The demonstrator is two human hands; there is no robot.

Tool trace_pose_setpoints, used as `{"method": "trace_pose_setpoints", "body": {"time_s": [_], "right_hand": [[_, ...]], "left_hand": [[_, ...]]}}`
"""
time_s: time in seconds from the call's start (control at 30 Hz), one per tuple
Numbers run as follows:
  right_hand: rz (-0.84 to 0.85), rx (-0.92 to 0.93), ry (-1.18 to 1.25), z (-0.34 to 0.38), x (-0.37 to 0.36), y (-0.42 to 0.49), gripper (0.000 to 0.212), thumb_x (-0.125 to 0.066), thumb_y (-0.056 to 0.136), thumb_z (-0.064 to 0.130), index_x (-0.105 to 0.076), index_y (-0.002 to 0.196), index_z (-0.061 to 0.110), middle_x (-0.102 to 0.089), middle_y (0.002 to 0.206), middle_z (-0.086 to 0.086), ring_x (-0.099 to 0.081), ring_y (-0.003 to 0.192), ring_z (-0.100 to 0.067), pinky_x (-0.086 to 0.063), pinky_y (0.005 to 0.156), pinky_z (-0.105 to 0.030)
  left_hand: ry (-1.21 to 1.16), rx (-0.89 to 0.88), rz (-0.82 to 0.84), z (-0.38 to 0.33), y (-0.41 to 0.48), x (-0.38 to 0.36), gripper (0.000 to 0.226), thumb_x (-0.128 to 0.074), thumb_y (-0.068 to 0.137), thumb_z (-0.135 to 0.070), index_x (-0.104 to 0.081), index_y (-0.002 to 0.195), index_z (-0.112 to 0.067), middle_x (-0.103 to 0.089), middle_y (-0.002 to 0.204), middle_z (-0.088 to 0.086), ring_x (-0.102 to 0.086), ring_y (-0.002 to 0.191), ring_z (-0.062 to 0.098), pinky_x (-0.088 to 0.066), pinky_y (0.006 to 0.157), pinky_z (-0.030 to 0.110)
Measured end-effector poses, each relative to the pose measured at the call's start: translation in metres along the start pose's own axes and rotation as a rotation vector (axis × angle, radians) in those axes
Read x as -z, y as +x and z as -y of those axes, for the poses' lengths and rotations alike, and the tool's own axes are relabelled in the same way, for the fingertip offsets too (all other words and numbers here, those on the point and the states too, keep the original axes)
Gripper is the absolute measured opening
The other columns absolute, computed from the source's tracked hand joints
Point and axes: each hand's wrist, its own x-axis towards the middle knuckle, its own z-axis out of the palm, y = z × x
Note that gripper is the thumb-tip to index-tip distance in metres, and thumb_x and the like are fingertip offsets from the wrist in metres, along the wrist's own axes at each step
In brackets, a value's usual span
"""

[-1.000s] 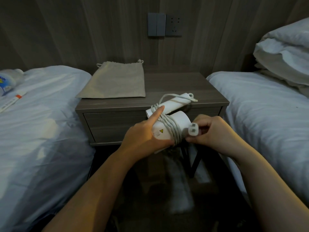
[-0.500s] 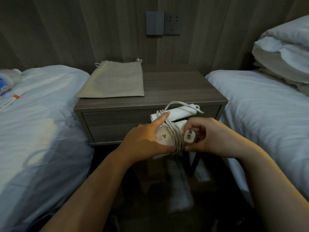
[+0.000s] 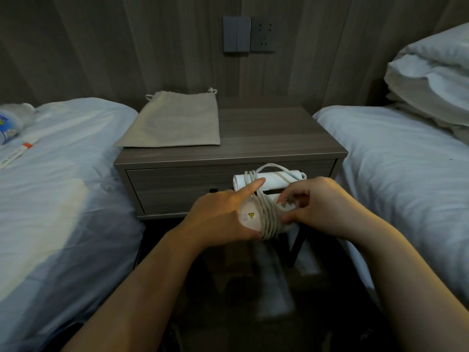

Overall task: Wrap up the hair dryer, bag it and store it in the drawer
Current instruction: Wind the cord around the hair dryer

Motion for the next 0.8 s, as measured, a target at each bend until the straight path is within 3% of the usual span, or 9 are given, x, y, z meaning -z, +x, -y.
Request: {"method": "trace_pose_setpoints", "body": {"time_s": [0.07,0.17,0.23,0.33,0.43,0.57,0.63,0.73,0.8], "right_hand": [[-0.045,0.069,-0.092,-0.004,-0.004,0.002,0.022,-0.078,0.068,0.03,-0.07,0.086,0.021,-0.057,0.083,0.01,-0.055,0.081,-0.005,-0.047,0.072,-0.018],[-0.111,0.167,-0.187,-0.011,-0.007,0.003,0.027,-0.08,0.066,0.033,-0.069,0.087,0.02,-0.047,0.108,0.005,-0.04,0.103,-0.012,-0.044,0.09,-0.034],[-0.187,0.162,-0.187,-0.015,-0.008,0.004,0.045,-0.083,0.059,0.036,-0.064,0.099,0.024,-0.039,0.131,-0.002,-0.032,0.122,-0.02,-0.036,0.104,-0.041],[-0.119,0.053,-0.078,-0.018,-0.003,0.007,0.101,-0.086,0.051,0.043,-0.033,0.137,0.035,-0.013,0.152,0.004,-0.01,0.14,-0.017,-0.019,0.114,-0.039],[0.088,-0.031,0.101,-0.03,0.001,0.01,0.128,-0.086,0.047,0.05,0.001,0.142,0.049,-0.014,0.154,0.01,-0.014,0.143,-0.016,-0.02,0.117,-0.044],[0.259,-0.037,0.127,-0.039,-0.001,0.016,0.13,-0.087,0.051,0.043,0.003,0.146,0.041,-0.035,0.138,0.016,-0.04,0.125,-0.007,-0.033,0.105,-0.025],[0.313,-0.009,0.069,-0.039,0.0,0.021,0.126,-0.087,0.052,0.042,-0.006,0.148,0.035,-0.038,0.135,0.016,-0.041,0.121,-0.006,-0.032,0.101,-0.022],[0.368,0.038,0.041,-0.037,0.001,0.025,0.097,-0.084,0.049,0.05,-0.036,0.133,0.038,-0.047,0.129,0.011,-0.048,0.116,-0.007,-0.039,0.102,-0.029],[0.394,0.062,0.086,-0.036,0.004,0.025,0.073,-0.082,0.051,0.05,-0.052,0.116,0.035,-0.058,0.111,0.011,-0.059,0.1,-0.005,-0.05,0.09,-0.032]], "left_hand": [[0.028,-0.027,-0.017,0.001,0.0,-0.002,0.105,-0.064,0.068,-0.065,0.012,0.14,-0.052,-0.054,0.131,0.0,-0.056,0.108,0.016,-0.047,0.088,0.034],[0.034,-0.028,-0.061,0.0,-0.001,-0.003,0.115,-0.066,0.066,-0.064,0.02,0.14,-0.047,-0.059,0.125,0.0,-0.06,0.1,0.016,-0.049,0.087,0.035],[0.041,-0.043,-0.062,-0.001,-0.001,-0.003,0.116,-0.067,0.066,-0.063,0.019,0.142,-0.042,-0.061,0.121,0.0,-0.06,0.096,0.015,-0.049,0.084,0.034],[0.046,-0.092,-0.045,-0.002,-0.002,-0.001,0.115,-0.067,0.069,-0.061,0.017,0.144,-0.038,-0.058,0.126,0.0,-0.058,0.103,0.014,-0.047,0.088,0.031],[0.054,-0.139,-0.01,-0.006,-0.003,0.002,0.111,-0.065,0.072,-0.059,0.023,0.137,-0.044,-0.05,0.137,0.0,-0.053,0.113,0.016,-0.042,0.093,0.028],[0.165,-0.184,-0.005,-0.004,-0.003,-0.002,0.107,-0.06,0.073,-0.064,0.026,0.132,-0.045,-0.051,0.133,-0.001,-0.052,0.11,0.014,-0.039,0.089,0.024],[0.148,-0.167,0.033,-0.002,-0.004,-0.003,0.106,-0.062,0.072,-0.063,0.025,0.131,-0.049,-0.051,0.133,-0.003,-0.051,0.11,0.014,-0.038,0.089,0.024],[0.078,-0.142,0.054,-0.005,-0.004,0.002,0.109,-0.069,0.068,-0.058,0.017,0.136,-0.053,-0.049,0.136,-0.006,-0.05,0.112,0.012,-0.037,0.089,0.022],[-0.03,-0.112,0.074,-0.006,-0.005,0.007,0.11,-0.074,0.066,-0.053,0.008,0.139,-0.054,-0.048,0.136,-0.008,-0.05,0.111,0.01,-0.039,0.09,0.023]]}}
